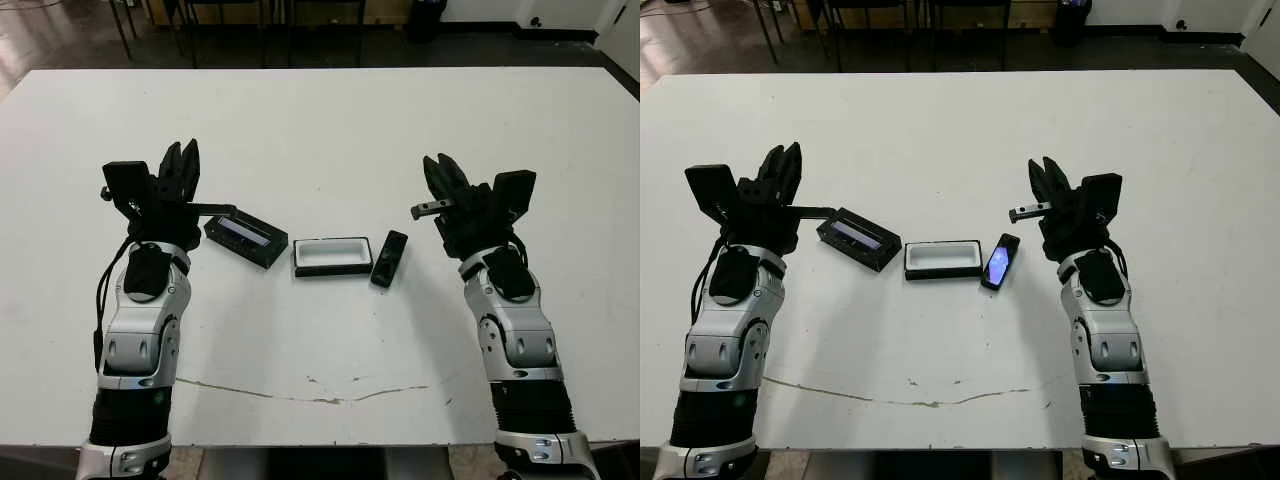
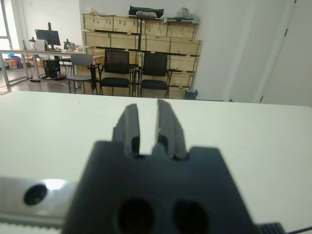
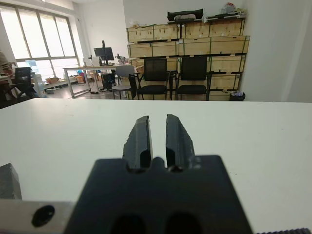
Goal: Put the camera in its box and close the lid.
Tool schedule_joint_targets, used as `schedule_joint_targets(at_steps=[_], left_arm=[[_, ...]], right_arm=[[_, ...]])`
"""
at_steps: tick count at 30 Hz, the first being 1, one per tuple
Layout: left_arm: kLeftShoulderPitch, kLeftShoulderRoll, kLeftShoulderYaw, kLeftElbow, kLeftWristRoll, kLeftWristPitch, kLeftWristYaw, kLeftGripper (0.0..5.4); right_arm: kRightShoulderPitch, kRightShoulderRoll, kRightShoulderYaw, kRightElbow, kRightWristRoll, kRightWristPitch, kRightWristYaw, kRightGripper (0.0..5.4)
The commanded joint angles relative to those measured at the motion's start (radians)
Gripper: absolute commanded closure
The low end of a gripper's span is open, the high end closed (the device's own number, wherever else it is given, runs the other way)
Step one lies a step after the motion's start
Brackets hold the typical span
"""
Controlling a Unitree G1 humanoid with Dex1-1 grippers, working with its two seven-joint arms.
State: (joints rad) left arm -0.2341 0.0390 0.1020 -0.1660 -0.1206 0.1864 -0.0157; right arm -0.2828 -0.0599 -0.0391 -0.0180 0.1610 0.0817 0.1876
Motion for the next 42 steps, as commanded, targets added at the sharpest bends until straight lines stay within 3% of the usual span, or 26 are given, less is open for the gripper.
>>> schedule_joint_targets(at_steps=[1,8,13,16,20,24,28,33,42], left_arm=[[0.034,0.005,-0.005,-0.020,0.010,0.024,0.006,5.38],[0.037,-0.008,-0.005,-0.024,0.003,0.034,0.014,5.38],[0.057,-0.015,-0.008,-0.035,0.002,0.027,0.018,5.38],[0.068,-0.023,-0.012,-0.040,0.001,0.026,0.021,5.38],[0.087,-0.026,-0.024,-0.053,0.012,0.020,0.024,5.38],[0.098,-0.032,-0.027,-0.057,0.011,0.008,0.029,5.38],[0.107,-0.032,-0.027,-0.067,0.013,0.010,0.031,5.38],[0.108,-0.032,-0.024,-0.066,0.011,0.013,0.030,5.38],[0.096,-0.030,-0.021,-0.055,0.009,0.024,0.030,5.38]], right_arm=[[0.037,-0.008,-0.001,-0.013,0.001,0.021,0.000,5.40],[0.026,-0.028,-0.007,-0.008,0.004,0.043,0.017,5.40],[-0.030,-0.093,-0.004,0.012,-0.010,0.056,0.069,5.40],[-0.110,-0.189,0.030,0.049,-0.068,0.065,0.136,5.40],[-0.284,-0.363,0.117,0.163,-0.125,0.062,0.375,5.40],[-0.474,-0.434,0.213,0.310,-0.194,0.057,0.541,5.40],[-0.608,-0.431,0.306,0.436,-0.279,0.048,0.631,5.40],[-0.713,-0.376,0.408,0.615,-0.351,0.021,0.729,5.40],[-0.739,-0.300,0.507,0.760,-0.443,0.012,0.826,5.40]])
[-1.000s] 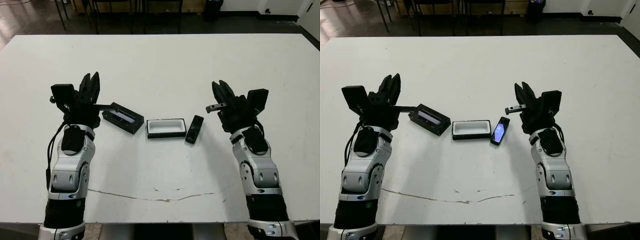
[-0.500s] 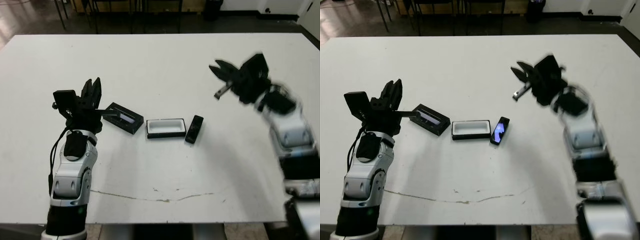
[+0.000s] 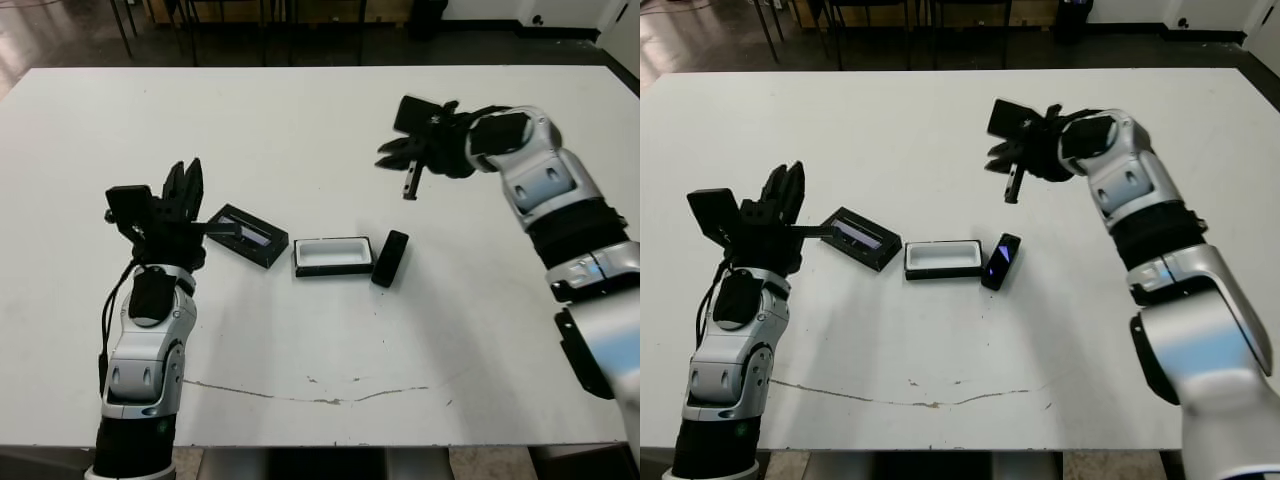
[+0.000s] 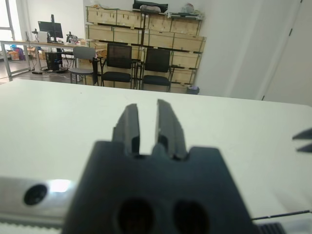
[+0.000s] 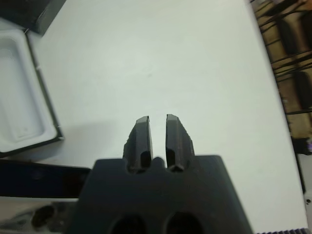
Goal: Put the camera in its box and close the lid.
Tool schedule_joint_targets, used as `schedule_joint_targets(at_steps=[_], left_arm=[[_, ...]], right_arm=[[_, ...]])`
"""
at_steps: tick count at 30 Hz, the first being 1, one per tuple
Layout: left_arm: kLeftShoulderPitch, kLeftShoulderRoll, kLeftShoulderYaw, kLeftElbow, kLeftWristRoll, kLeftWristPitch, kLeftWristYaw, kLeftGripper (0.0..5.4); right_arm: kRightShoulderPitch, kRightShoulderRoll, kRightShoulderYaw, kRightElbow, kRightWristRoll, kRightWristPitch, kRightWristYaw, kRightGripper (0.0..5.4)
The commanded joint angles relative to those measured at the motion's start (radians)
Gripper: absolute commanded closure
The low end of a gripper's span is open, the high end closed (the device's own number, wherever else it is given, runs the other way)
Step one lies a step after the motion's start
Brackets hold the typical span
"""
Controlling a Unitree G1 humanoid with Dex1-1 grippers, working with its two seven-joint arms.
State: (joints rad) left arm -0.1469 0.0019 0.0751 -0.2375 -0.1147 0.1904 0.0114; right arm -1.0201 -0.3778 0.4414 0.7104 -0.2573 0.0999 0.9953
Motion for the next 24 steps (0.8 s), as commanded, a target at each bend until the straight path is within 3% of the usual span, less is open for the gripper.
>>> schedule_joint_targets(at_steps=[1,18,24], left_arm=[[0.006,0.008,0.006,0.018,0.004,0.021,0.003,5.38],[0.008,0.008,-0.003,0.001,0.011,0.036,0.005,5.38],[0.010,0.001,-0.005,0.002,0.007,0.034,0.007,5.38]], right_arm=[[0.004,0.022,0.034,0.035,-0.033,0.001,0.026,5.40],[0.078,0.030,0.112,-0.001,-0.127,0.034,0.085,5.40],[0.094,0.018,0.121,0.022,-0.137,-0.015,0.095,5.40]])
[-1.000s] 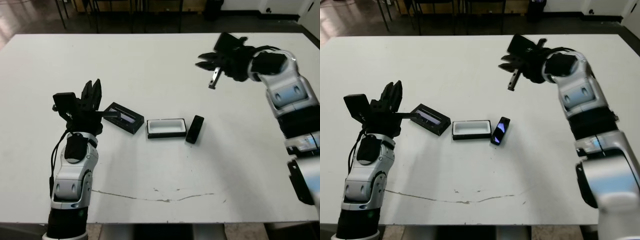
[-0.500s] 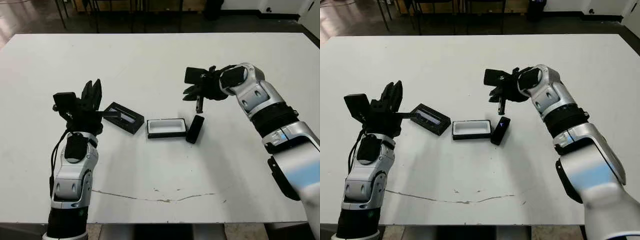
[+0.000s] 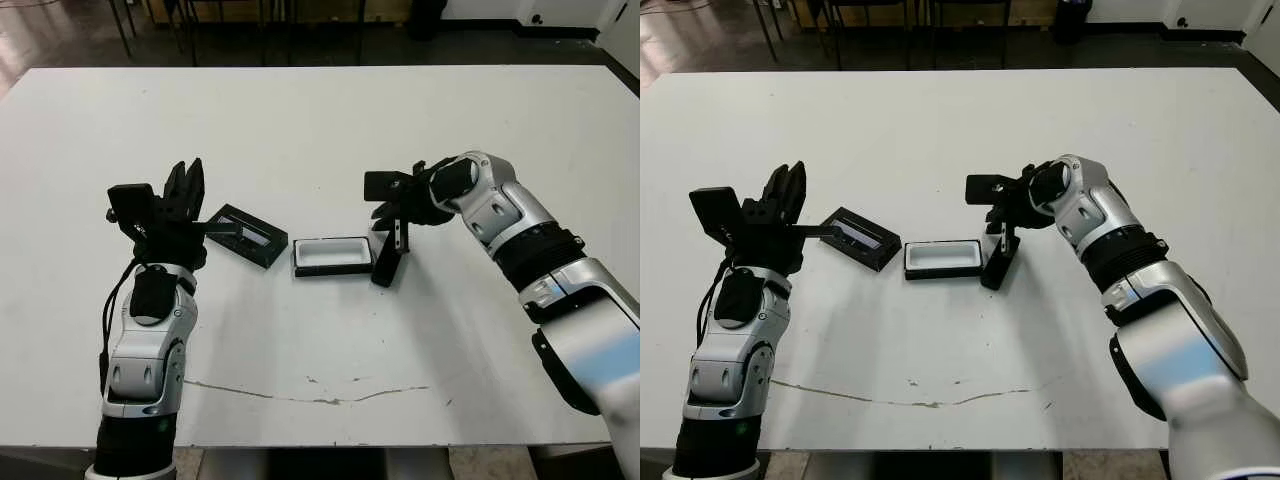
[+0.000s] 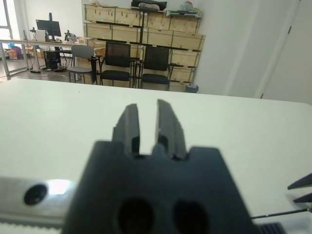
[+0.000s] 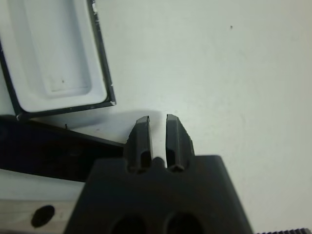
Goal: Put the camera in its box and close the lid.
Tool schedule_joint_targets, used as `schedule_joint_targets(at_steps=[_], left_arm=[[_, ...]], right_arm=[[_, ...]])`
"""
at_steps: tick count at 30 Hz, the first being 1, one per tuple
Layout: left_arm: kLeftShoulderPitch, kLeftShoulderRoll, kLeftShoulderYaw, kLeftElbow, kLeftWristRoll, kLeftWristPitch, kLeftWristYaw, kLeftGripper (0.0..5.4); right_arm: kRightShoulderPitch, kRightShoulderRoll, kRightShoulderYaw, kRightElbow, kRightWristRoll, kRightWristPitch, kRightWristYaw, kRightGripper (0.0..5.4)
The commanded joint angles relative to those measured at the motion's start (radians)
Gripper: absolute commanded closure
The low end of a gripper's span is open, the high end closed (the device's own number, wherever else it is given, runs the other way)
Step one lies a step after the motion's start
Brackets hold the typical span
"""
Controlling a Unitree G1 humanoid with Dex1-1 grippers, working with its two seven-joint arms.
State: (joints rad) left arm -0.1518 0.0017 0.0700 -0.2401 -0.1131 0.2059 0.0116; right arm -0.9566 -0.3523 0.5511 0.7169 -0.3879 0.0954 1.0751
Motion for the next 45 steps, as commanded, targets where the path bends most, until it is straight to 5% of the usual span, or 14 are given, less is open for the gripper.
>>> schedule_joint_targets(at_steps=[1,10,27,45], left_arm=[[0.014,0.000,0.000,0.005,0.005,0.018,0.007,5.38],[0.016,-0.002,-0.004,0.005,0.007,0.015,0.015,5.38],[0.006,-0.001,0.003,0.006,-0.006,0.038,0.019,5.38],[0.005,-0.001,0.006,-0.002,-0.007,0.040,0.016,5.38]], right_arm=[[0.032,-0.007,0.009,0.017,-0.006,-0.009,0.020,5.40],[0.067,-0.037,0.004,-0.032,-0.013,0.009,0.042,5.40],[0.230,-0.226,-0.069,-0.328,0.064,0.004,0.147,5.40],[0.331,-0.272,-0.107,-0.406,0.176,0.014,0.203,5.40]])
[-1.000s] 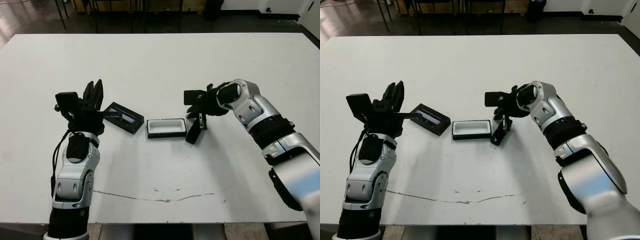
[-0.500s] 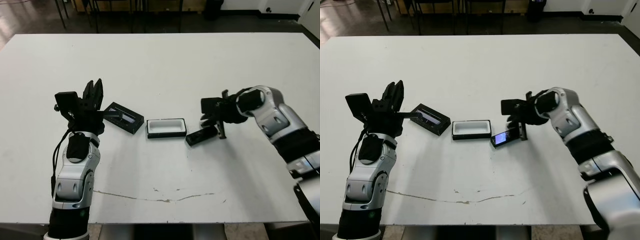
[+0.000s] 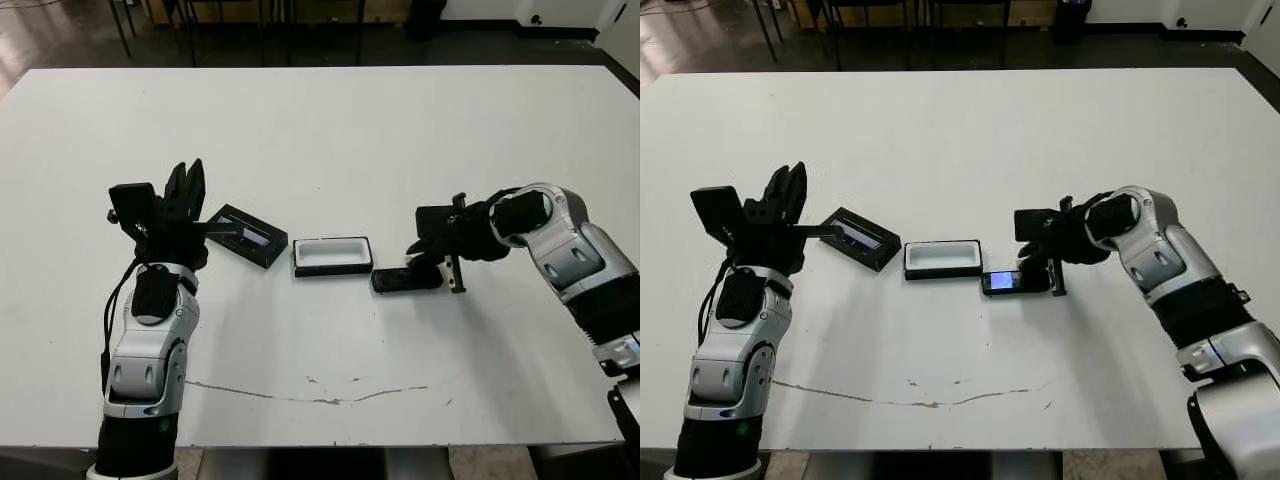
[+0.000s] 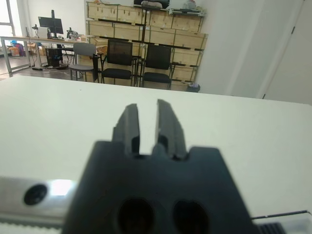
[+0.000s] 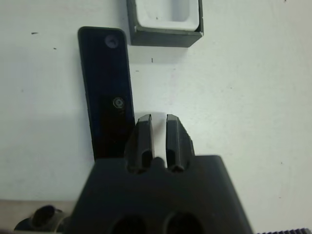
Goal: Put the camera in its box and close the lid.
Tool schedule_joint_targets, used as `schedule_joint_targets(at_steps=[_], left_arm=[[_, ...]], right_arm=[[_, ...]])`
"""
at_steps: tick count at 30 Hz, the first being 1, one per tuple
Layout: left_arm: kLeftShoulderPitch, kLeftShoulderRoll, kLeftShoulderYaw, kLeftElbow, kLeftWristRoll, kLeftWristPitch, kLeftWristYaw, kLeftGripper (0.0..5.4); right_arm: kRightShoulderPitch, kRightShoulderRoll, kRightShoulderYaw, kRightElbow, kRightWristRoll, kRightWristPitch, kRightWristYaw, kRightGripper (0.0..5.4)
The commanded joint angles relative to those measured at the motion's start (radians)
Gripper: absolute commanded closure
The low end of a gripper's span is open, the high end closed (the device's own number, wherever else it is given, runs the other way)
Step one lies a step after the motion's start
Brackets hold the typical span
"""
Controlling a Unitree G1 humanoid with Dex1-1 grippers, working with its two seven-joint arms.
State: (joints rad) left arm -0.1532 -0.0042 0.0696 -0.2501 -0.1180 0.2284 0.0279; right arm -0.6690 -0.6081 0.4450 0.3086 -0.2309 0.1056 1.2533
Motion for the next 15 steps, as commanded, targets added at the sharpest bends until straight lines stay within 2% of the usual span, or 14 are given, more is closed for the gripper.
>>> schedule_joint_targets(at_steps=[1,7,11,15], left_arm=[[0.006,0.005,0.006,0.008,-0.001,0.019,0.000,5.38],[0.003,0.009,0.011,0.009,-0.003,0.020,-0.002,5.38],[0.000,0.012,0.011,0.014,0.001,0.013,-0.006,5.38],[-0.003,0.012,0.013,0.014,0.000,0.017,-0.006,5.38]], right_arm=[[0.048,-0.017,-0.003,0.001,0.026,0.013,0.029,5.40],[0.078,-0.043,-0.004,-0.049,0.037,0.070,0.040,5.40],[0.095,-0.059,-0.010,-0.063,0.057,0.052,0.050,5.40],[0.093,-0.063,-0.007,-0.057,0.074,0.067,0.075,5.40]])
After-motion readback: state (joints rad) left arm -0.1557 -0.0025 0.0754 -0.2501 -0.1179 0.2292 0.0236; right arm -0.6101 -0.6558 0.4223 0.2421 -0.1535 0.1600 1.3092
